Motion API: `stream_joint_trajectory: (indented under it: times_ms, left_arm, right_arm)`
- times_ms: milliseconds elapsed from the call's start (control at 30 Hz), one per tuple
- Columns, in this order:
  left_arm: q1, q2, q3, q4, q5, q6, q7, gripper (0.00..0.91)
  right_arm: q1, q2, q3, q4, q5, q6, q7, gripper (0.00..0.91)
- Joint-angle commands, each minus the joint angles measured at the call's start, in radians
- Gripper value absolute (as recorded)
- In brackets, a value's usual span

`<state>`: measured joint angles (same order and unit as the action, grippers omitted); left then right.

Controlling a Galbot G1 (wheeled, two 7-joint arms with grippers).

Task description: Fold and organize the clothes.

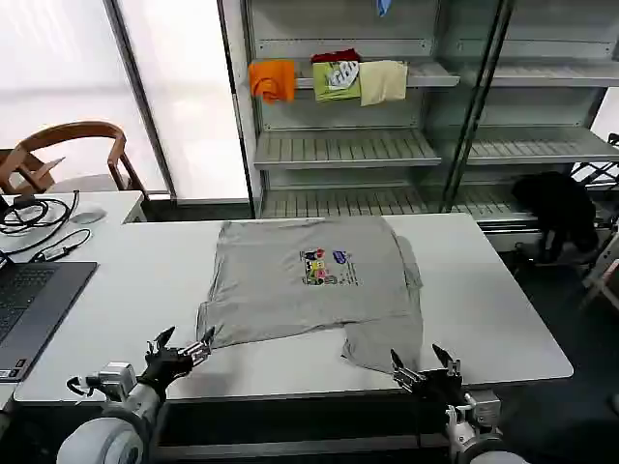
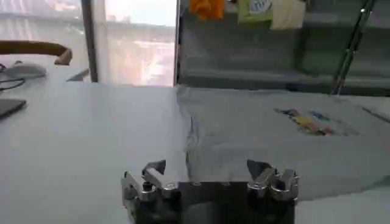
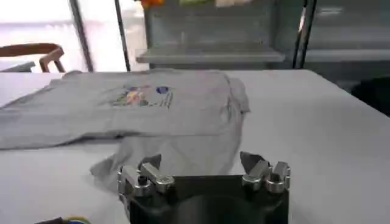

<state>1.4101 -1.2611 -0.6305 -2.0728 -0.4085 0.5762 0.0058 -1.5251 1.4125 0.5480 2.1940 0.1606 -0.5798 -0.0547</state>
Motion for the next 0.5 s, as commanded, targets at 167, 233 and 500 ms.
stream_joint_trajectory:
  times_ms: [167, 233, 500]
  left_arm:
    - [0.008, -0.017, 0.053, 0.058, 0.104, 0.001, -0.009, 0.020]
    - [0.010, -0.016, 0.060, 0.062, 0.105, 0.000, -0.009, 0.020]
    - [0.006, -0.025, 0.073, 0.072, 0.124, -0.003, -0.012, 0.000]
  right_arm:
    - [-0.004, 0.004, -0.005, -0.047, -0.009, 0.001, 0.001, 0.000]
    - [-0.004, 0.005, -0.013, -0.055, -0.021, 0.001, -0.007, 0.000]
    - [0.004, 0.017, -0.021, -0.061, -0.013, 0.006, -0.020, 0.000]
